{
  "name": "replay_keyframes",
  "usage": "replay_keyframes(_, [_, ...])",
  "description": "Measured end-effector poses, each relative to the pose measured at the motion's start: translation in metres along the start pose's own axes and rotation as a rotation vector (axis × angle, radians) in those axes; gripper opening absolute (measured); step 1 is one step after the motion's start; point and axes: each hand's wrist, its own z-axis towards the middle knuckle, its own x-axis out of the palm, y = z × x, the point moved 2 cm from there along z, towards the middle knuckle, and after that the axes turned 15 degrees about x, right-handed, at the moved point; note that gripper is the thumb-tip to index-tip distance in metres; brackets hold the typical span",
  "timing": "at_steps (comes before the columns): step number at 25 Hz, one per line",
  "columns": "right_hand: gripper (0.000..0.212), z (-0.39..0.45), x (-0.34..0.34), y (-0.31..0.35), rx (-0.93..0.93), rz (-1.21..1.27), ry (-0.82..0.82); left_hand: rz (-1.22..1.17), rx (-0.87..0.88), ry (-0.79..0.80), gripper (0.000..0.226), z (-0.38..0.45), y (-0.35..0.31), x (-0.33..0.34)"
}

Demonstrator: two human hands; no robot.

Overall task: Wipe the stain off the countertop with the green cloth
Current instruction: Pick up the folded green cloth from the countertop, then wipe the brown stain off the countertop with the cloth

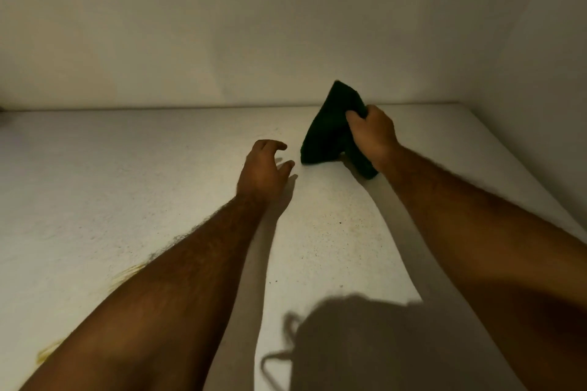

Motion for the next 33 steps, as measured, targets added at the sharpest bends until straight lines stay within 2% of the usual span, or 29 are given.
replay_keyframes(7, [0.035,-0.082,0.028,0.048,0.197,0.310,0.388,0.156,-0.001,0.010,0.038,-0.091,0.063,-0.099])
replay_keyframes(10, [0.040,-0.122,0.050,0.055,0.251,0.334,0.458,0.273,-0.035,0.024,0.042,-0.145,0.101,-0.157])
replay_keyframes(13, [0.049,-0.157,0.067,0.069,0.226,0.310,0.405,0.329,-0.140,0.062,0.042,-0.188,0.140,-0.216])
replay_keyframes(16, [0.056,-0.188,0.075,0.092,0.077,0.190,0.209,0.392,-0.181,0.149,0.047,-0.236,0.175,-0.258])
replay_keyframes(18, [0.053,-0.210,0.082,0.106,-0.113,0.066,0.098,0.434,-0.181,0.199,0.050,-0.264,0.195,-0.274])
replay_keyframes(21, [0.046,-0.249,0.108,0.103,-0.402,-0.271,0.007,0.465,-0.152,0.222,0.057,-0.292,0.219,-0.300])
replay_keyframes(22, [0.048,-0.261,0.122,0.090,-0.414,-0.397,0.038,0.455,-0.135,0.224,0.059,-0.300,0.227,-0.308])
replay_keyframes(23, [0.050,-0.275,0.137,0.072,-0.364,-0.526,0.136,0.437,-0.116,0.228,0.060,-0.306,0.235,-0.313])
replay_keyframes(25, [0.052,-0.303,0.162,0.030,-0.219,-0.824,0.432,0.401,-0.087,0.218,0.059,-0.314,0.244,-0.318])
replay_keyframes(26, [0.053,-0.314,0.167,0.012,-0.173,-0.928,0.532,0.394,-0.081,0.206,0.058,-0.315,0.246,-0.317])
replay_keyframes(27, [0.055,-0.322,0.166,-0.001,-0.153,-0.960,0.563,0.396,-0.078,0.193,0.058,-0.315,0.246,-0.316])
replay_keyframes(31, [0.084,-0.350,0.147,-0.008,-0.145,-0.780,0.426,0.422,-0.071,0.166,0.058,-0.315,0.245,-0.316])
replay_keyframes(33, [0.076,-0.351,0.151,-0.005,-0.198,-0.664,0.287,0.423,-0.068,0.163,0.058,-0.314,0.243,-0.318])
